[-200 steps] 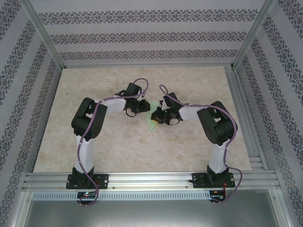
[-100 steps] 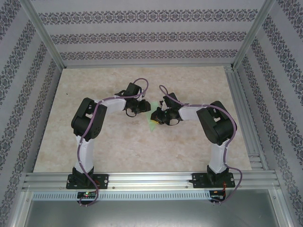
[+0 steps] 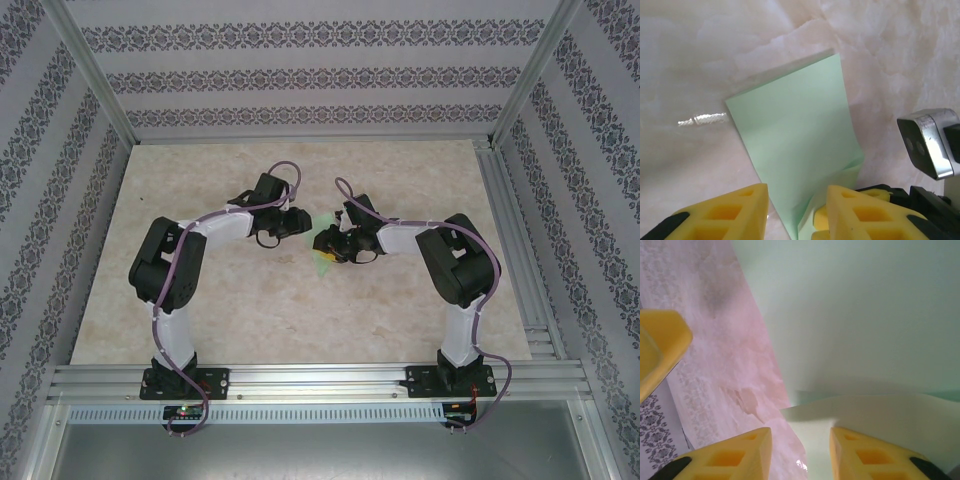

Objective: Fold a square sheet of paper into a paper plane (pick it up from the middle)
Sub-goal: Third fold the triangle at the center of the table.

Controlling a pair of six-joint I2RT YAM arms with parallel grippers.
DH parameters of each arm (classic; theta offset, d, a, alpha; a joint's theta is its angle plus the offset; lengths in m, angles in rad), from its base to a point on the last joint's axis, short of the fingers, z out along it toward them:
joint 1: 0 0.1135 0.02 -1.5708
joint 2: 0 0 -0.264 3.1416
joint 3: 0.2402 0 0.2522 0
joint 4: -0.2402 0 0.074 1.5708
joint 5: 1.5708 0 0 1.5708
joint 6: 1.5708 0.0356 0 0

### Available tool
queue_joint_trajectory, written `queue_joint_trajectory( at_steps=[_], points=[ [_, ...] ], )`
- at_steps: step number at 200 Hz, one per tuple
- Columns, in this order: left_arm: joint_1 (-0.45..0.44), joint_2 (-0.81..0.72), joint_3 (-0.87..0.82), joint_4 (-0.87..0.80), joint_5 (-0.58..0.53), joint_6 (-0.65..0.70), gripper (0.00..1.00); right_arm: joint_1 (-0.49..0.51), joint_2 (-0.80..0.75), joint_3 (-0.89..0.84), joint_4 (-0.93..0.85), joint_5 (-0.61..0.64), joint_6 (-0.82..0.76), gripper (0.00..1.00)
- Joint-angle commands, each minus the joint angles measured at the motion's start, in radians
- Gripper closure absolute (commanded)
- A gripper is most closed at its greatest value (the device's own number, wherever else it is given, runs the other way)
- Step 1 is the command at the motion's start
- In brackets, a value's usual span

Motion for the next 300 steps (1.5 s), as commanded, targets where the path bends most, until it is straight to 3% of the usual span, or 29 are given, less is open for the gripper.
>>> queue_joint_trajectory(
  at_steps=[1, 29, 81, 137, 195, 242, 300],
  points=[
    [0.007, -0.019, -0.027, 0.019, 0.034, -0.009, 0.66, 0.008, 0.032, -0.030, -0.035, 0.062, -0.016, 0.70],
    [-0.020, -0.015, -0.024, -0.002, 0.057, 0.015, 0.73, 0.006, 0.035, -0.033, -0.041, 0.068, -0.016, 0.84],
    [-0.076, 0.022, -0.021, -0.005, 0.104, 0.014, 0.84, 0.005, 0.040, -0.031, -0.066, 0.076, -0.027, 0.98],
    [-0.095, 0.076, 0.003, -0.034, 0.085, 0.007, 0.92, 0.005, 0.041, -0.030, -0.072, 0.079, -0.028, 1.00],
    [-0.096, 0.107, 0.003, -0.066, 0.048, 0.006, 0.92, 0.005, 0.032, -0.027, -0.061, 0.069, -0.027, 0.99],
    [-0.095, 0.121, 0.003, -0.102, 0.020, 0.014, 0.93, 0.002, -0.064, -0.047, 0.056, -0.028, -0.017, 0.96],
    [-0.097, 0.119, -0.012, -0.100, 0.008, 0.012, 0.93, 0.024, -0.117, -0.117, 0.000, -0.065, -0.055, 0.95]
  ],
)
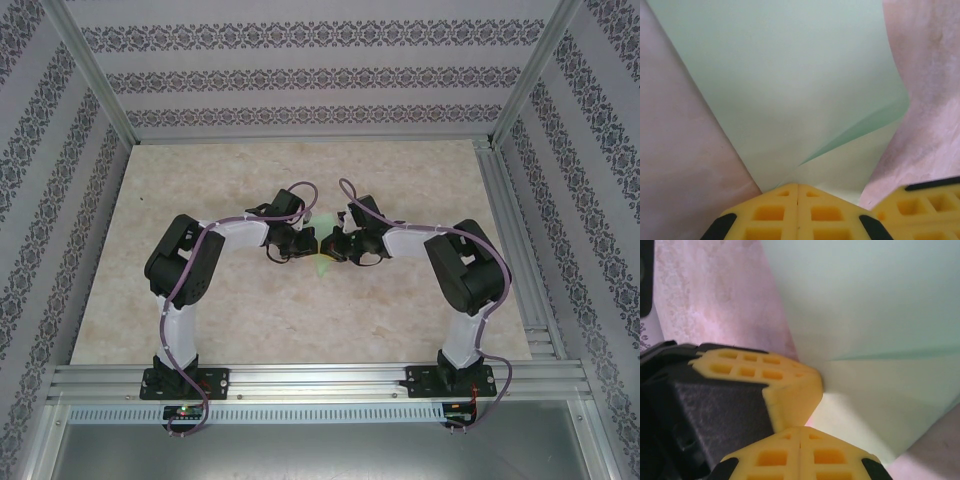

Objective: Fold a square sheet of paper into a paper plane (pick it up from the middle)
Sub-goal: Third fold the triangle at the center of the table.

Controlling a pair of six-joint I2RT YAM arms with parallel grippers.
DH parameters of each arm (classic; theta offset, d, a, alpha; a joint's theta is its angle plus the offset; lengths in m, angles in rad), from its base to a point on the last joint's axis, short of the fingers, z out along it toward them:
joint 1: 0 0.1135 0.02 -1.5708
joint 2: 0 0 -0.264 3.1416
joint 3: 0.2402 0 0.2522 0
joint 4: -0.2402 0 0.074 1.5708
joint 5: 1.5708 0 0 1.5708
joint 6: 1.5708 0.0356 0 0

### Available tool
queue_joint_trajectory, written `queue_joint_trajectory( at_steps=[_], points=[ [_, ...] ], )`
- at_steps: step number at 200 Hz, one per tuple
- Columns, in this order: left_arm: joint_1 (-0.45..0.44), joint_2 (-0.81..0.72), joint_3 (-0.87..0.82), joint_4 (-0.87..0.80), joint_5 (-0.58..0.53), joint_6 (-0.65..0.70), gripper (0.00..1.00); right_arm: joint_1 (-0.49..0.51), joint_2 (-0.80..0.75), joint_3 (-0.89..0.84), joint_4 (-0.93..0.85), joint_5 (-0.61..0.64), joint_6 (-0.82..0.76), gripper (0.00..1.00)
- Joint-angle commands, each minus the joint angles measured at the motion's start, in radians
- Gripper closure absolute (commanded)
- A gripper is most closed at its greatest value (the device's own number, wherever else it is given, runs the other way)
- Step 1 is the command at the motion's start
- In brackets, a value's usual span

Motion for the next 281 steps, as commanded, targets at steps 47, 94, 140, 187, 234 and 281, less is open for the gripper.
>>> queue_joint_trajectory(
  at_steps=[47, 94, 140, 187, 234, 281],
  points=[
    [-0.007, 0.024, -0.007, -0.052, -0.057, 0.001, 0.94, 0.030, -0.012, -0.070, 0.021, -0.079, -0.035, 0.95],
    [-0.007, 0.017, -0.021, -0.041, -0.061, -0.007, 0.94, 0.032, 0.022, -0.073, 0.005, -0.071, -0.047, 0.95],
    [-0.007, 0.015, -0.031, -0.034, -0.065, -0.010, 0.93, 0.032, 0.053, -0.071, 0.009, -0.075, -0.058, 0.95],
    [-0.007, 0.013, -0.034, -0.032, -0.068, -0.010, 0.94, 0.034, 0.001, -0.085, 0.029, -0.102, -0.067, 0.94],
    [-0.006, 0.018, -0.036, -0.027, -0.067, -0.011, 0.94, 0.048, -0.005, -0.088, -0.001, -0.104, -0.079, 0.94],
    [-0.006, 0.015, -0.039, -0.024, -0.066, -0.013, 0.94, 0.057, 0.051, -0.072, -0.080, -0.064, -0.101, 0.95]
  ],
)
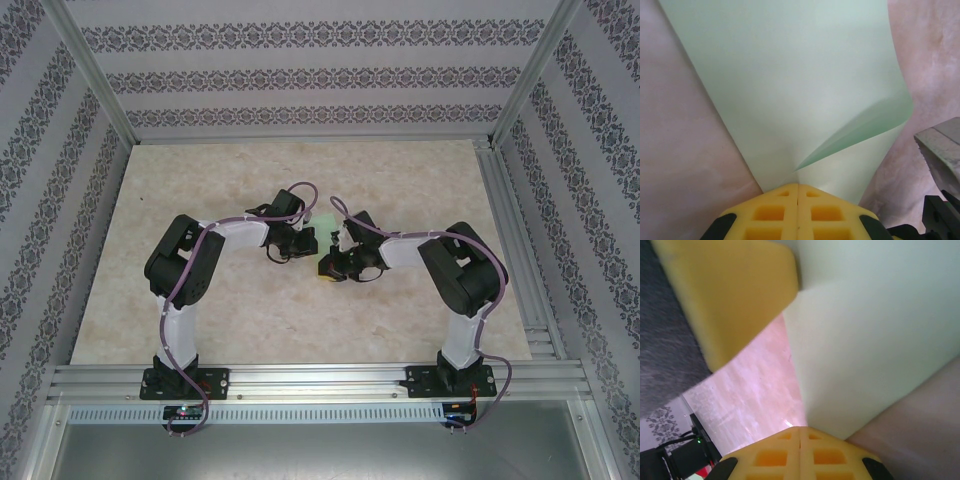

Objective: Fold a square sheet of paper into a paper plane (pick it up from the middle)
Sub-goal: Third fold the triangle at the center of the table.

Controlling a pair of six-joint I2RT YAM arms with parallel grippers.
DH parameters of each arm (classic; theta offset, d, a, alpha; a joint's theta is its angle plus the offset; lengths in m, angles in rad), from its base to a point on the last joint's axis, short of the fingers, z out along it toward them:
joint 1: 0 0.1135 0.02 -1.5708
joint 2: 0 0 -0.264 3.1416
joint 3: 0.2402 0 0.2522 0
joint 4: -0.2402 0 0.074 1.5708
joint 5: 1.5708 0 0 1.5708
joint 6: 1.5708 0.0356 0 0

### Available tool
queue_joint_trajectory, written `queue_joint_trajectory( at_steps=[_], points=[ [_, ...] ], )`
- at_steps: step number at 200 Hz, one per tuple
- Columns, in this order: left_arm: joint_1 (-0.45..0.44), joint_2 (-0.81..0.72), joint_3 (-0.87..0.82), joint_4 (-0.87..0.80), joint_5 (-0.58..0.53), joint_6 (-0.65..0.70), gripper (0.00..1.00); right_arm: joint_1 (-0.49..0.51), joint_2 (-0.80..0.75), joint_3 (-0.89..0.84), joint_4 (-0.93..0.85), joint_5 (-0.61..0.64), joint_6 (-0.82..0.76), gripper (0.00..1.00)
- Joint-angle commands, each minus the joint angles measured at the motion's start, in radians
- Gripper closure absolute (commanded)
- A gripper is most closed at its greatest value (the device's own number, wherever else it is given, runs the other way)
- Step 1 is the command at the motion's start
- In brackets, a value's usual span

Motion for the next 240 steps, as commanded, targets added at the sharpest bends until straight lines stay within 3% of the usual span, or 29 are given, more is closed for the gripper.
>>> queue_joint_trajectory(
  at_steps=[1, 32, 65, 126, 240],
  points=[
    [-0.006, 0.017, -0.034, -0.031, -0.062, -0.009, 0.94, 0.011, 0.034, 0.004, -0.060, 0.021, -0.036, 0.95],
    [-0.006, 0.013, -0.034, -0.036, -0.065, -0.005, 0.93, 0.001, -0.052, 0.023, -0.046, 0.027, -0.041, 0.93],
    [-0.008, 0.013, -0.030, -0.037, -0.065, -0.002, 0.93, -0.080, -0.149, 0.007, 0.036, 0.059, -0.011, 0.90],
    [-0.007, 0.016, -0.022, -0.045, -0.064, 0.005, 0.94, -0.100, -0.044, 0.100, -0.041, 0.074, -0.095, 0.91],
    [-0.007, 0.007, -0.022, -0.050, -0.068, 0.007, 0.93, -0.094, 0.062, 0.147, -0.073, 0.094, -0.110, 0.92]
  ],
)
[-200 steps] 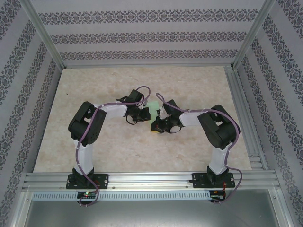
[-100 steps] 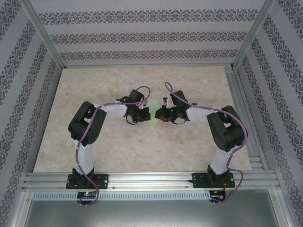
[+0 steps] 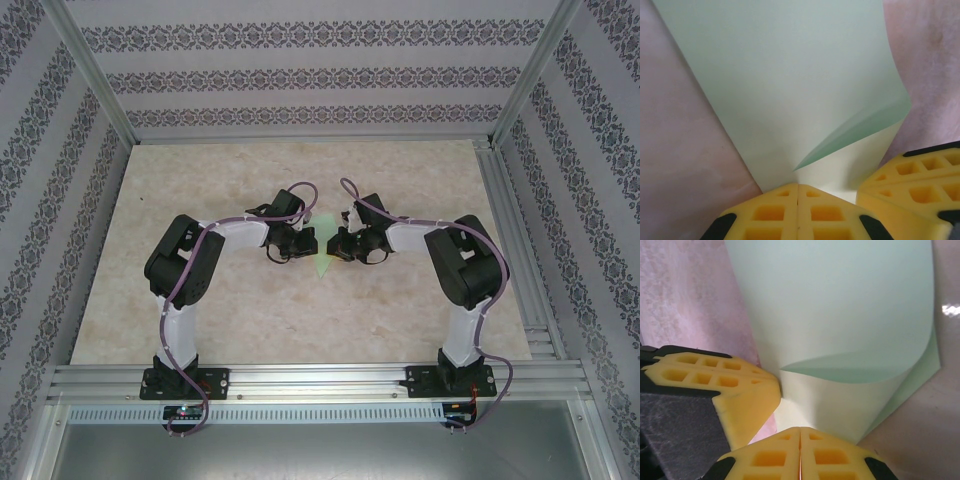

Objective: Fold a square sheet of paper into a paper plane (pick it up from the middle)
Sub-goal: Third fold the triangle at the center of the table.

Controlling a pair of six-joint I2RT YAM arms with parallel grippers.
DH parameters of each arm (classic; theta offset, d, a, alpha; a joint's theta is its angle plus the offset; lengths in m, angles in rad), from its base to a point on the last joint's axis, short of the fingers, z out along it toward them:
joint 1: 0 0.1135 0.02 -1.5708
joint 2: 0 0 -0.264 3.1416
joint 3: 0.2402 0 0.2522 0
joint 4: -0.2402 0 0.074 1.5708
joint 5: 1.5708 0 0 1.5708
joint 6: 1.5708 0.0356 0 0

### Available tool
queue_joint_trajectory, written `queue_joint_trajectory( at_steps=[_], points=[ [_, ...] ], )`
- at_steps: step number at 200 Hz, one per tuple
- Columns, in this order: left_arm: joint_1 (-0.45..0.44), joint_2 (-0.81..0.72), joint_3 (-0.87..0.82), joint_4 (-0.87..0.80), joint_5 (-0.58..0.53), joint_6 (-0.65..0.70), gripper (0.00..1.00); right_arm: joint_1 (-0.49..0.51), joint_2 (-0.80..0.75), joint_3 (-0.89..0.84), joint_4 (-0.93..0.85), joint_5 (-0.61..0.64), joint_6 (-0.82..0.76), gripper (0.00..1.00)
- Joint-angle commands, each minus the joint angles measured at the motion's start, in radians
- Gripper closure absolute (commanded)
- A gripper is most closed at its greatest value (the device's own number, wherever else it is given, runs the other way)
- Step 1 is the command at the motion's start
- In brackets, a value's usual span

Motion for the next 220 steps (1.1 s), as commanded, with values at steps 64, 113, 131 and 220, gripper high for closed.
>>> queue_joint_trajectory(
  at_steps=[64, 113, 131, 220],
  points=[
    [-0.008, -0.061, -0.025, -0.014, -0.033, -0.001, 0.90, 0.032, 0.055, 0.029, -0.074, 0.108, -0.005, 0.93],
    [-0.020, -0.165, -0.092, 0.034, -0.038, -0.042, 0.83, 0.058, 0.026, -0.012, -0.025, 0.137, 0.085, 0.93],
    [-0.031, -0.184, -0.117, 0.055, -0.022, -0.060, 0.82, 0.066, 0.026, -0.014, -0.008, 0.136, 0.107, 0.93],
    [-0.073, -0.133, -0.192, 0.131, 0.044, -0.129, 0.91, 0.073, 0.035, -0.033, 0.050, 0.099, 0.155, 0.93]
  ],
)
